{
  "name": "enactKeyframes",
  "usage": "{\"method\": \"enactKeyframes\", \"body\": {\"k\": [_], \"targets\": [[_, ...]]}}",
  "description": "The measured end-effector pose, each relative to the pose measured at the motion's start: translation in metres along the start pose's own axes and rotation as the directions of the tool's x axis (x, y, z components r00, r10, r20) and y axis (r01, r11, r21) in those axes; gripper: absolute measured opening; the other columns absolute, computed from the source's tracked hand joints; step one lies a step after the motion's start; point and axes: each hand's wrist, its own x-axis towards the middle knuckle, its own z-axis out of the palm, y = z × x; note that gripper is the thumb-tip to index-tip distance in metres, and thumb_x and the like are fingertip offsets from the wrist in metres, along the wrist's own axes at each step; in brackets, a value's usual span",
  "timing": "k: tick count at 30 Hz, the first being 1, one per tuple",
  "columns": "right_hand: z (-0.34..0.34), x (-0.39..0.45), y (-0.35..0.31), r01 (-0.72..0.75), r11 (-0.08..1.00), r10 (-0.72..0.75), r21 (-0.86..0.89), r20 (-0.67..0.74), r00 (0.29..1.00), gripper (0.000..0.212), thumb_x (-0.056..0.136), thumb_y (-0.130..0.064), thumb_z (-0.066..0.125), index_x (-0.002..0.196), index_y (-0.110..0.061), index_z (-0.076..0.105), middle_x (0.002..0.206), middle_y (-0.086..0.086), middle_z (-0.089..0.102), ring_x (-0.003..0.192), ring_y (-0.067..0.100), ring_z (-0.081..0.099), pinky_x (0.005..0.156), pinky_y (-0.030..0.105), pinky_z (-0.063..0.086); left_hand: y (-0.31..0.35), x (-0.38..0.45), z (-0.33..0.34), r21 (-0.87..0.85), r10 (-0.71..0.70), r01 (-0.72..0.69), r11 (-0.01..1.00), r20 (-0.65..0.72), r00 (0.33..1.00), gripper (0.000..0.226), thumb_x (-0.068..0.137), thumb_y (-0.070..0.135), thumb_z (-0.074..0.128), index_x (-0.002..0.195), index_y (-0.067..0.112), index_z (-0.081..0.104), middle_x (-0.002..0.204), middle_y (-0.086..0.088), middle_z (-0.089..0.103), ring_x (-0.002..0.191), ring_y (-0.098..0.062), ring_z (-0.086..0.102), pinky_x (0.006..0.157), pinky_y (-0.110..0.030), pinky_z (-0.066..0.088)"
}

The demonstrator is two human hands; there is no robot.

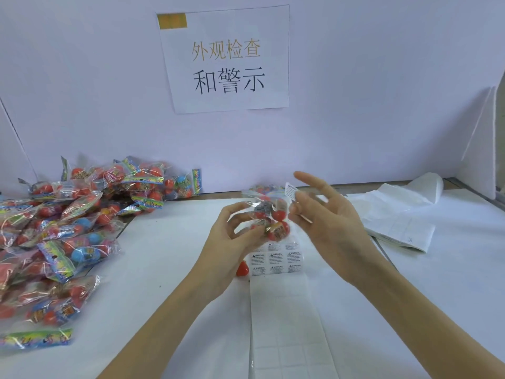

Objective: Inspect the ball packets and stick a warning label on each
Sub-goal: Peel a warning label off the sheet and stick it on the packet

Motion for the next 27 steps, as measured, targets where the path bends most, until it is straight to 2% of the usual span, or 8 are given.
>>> {"method": "enactKeyframes", "body": {"k": [3,5,8,14,21,25,27], "targets": [[-0.007,0.002,-0.003,0.12,0.936,-0.149,-0.33,-0.066,0.987,0.036,0.097,-0.008,0.072,0.129,-0.022,0.064,0.089,0.002,0.069,0.076,0.019,0.065,0.086,0.034,0.059,0.006,0.004,-0.003,-0.14,-0.053,0.047,0.989,-0.041,0.998,0.042,0.094,-0.008,0.064,0.134,0.004,0.061,0.119,-0.016,0.073,0.108,-0.028,0.073,0.101,-0.037,0.058],[-0.007,0.001,0.0,0.091,0.901,-0.113,-0.425,-0.027,0.993,0.036,0.097,-0.007,0.072,0.127,-0.025,0.063,0.087,0.001,0.071,0.078,0.016,0.067,0.085,0.031,0.059,0.007,0.004,-0.004,-0.129,-0.059,0.057,0.99,-0.011,0.998,0.036,0.098,-0.01,0.056,0.133,-0.001,0.061,0.124,-0.02,0.073,0.12,-0.032,0.069,0.11,-0.038,0.051],[-0.003,-0.001,0.007,0.077,0.815,-0.073,-0.575,0.03,0.997,0.04,0.096,-0.006,0.07,0.126,-0.03,0.06,0.084,-0.001,0.073,0.079,0.011,0.069,0.082,0.022,0.055,0.008,0.002,-0.002,-0.108,-0.056,0.059,0.992,0.029,0.998,0.035,0.099,-0.01,0.051,0.131,0.0,0.063,0.122,-0.02,0.074,0.117,-0.031,0.071,0.106,-0.034,0.054],[-0.002,-0.002,0.012,0.072,0.793,-0.063,-0.605,0.035,0.997,0.045,0.096,-0.006,0.07,0.131,-0.029,0.054,0.079,-0.006,0.071,0.082,0.018,0.076,0.081,0.03,0.061,0.006,0.003,-0.001,-0.12,-0.066,0.071,0.99,0.048,0.997,0.032,0.101,-0.002,0.055,0.129,0.006,0.067,0.122,-0.016,0.075,0.115,-0.025,0.072,0.098,-0.029,0.058],[-0.004,-0.002,0.015,0.059,0.757,-0.046,-0.651,0.037,0.998,0.049,0.095,-0.007,0.072,0.134,-0.029,0.053,0.081,-0.004,0.072,0.082,0.02,0.074,0.081,0.032,0.061,0.005,0.003,-0.001,-0.105,-0.068,0.075,0.992,0.066,0.996,0.03,0.101,-0.001,0.056,0.127,0.009,0.068,0.123,-0.017,0.074,0.114,-0.024,0.072,0.096,-0.027,0.058],[-0.004,-0.002,0.018,0.069,0.749,-0.055,-0.659,0.041,0.998,0.049,0.095,-0.007,0.071,0.135,-0.028,0.052,0.081,-0.004,0.072,0.08,0.018,0.074,0.078,0.027,0.059,0.005,0.001,-0.002,-0.104,-0.05,0.062,0.993,0.121,0.991,0.033,0.091,0.009,0.07,0.124,0.012,0.072,0.125,-0.017,0.073,0.115,-0.025,0.072,0.095,-0.025,0.056],[-0.005,-0.001,0.019,0.076,0.743,-0.058,-0.665,0.049,0.997,0.048,0.095,-0.007,0.071,0.134,-0.028,0.053,0.081,-0.005,0.072,0.079,0.016,0.074,0.076,0.024,0.057,0.004,0.0,-0.001,-0.016,-0.051,0.053,0.998,0.1,0.994,0.04,0.086,0.014,0.08,0.124,0.017,0.071,0.121,-0.013,0.076,0.114,-0.024,0.073,0.096,-0.029,0.056]]}}
